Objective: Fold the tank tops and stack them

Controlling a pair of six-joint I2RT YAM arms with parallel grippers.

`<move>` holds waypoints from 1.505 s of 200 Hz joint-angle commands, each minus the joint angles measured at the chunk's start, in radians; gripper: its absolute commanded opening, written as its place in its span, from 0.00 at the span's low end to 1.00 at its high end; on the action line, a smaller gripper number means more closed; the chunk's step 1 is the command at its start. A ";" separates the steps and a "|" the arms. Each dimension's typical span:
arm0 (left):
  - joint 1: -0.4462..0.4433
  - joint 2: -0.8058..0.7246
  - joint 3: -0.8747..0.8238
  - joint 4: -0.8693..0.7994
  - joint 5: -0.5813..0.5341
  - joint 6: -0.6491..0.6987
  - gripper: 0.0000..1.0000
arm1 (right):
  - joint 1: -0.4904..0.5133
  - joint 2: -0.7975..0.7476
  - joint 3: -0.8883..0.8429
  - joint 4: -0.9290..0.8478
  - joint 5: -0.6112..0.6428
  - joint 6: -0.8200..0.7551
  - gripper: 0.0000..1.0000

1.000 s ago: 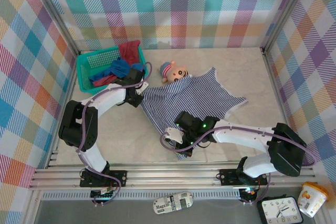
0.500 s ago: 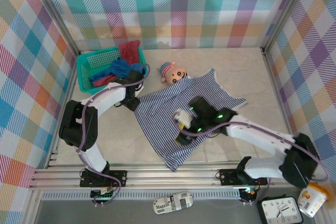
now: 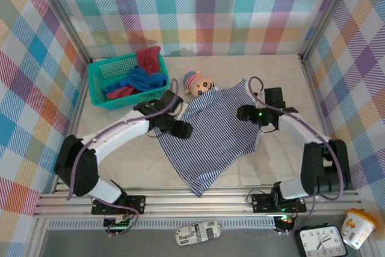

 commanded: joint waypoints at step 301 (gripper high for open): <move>-0.068 0.352 0.202 0.007 0.115 0.065 0.73 | -0.330 0.121 0.190 -0.186 -0.023 0.065 0.71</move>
